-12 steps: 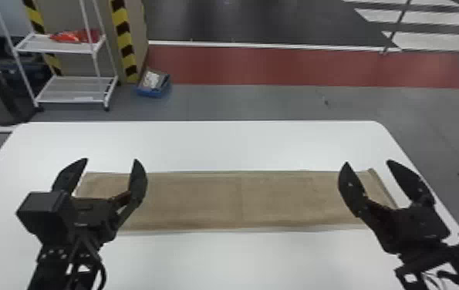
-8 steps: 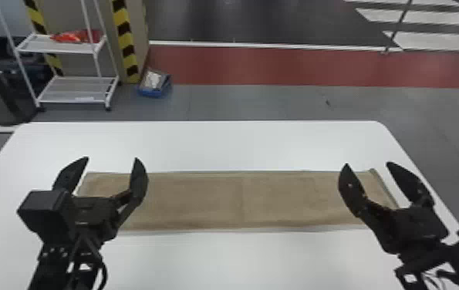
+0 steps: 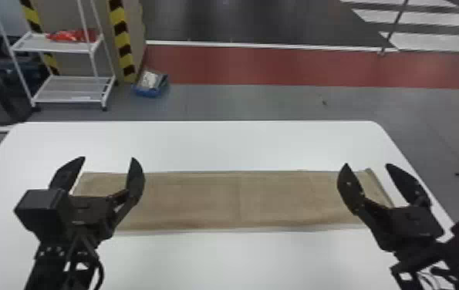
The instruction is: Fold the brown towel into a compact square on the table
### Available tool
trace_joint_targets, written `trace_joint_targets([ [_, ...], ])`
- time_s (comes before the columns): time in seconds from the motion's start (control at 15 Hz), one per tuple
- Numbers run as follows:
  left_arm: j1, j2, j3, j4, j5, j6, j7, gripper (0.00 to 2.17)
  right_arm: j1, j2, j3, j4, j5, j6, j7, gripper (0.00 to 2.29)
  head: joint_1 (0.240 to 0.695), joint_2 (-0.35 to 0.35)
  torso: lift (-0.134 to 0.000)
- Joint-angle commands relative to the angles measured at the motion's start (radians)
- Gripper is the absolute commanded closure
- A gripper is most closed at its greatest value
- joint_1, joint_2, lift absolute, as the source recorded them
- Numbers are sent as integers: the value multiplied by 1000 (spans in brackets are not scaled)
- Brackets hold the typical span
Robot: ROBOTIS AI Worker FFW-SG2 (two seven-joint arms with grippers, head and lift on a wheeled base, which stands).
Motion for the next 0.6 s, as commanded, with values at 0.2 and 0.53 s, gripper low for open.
trace_joint_targets([
  [0.2, -76, 0, 16, 112, 0, 61, -4, 83, 1, -2, -5, 8, -3, 1, 2, 90, 695, -75, -114],
  [0.53, -119, 0, 119, 144, 28, 319, -53, 110, -5, -11, -5, 31, -5, 1, 2, 90, 695, -34, -114],
])
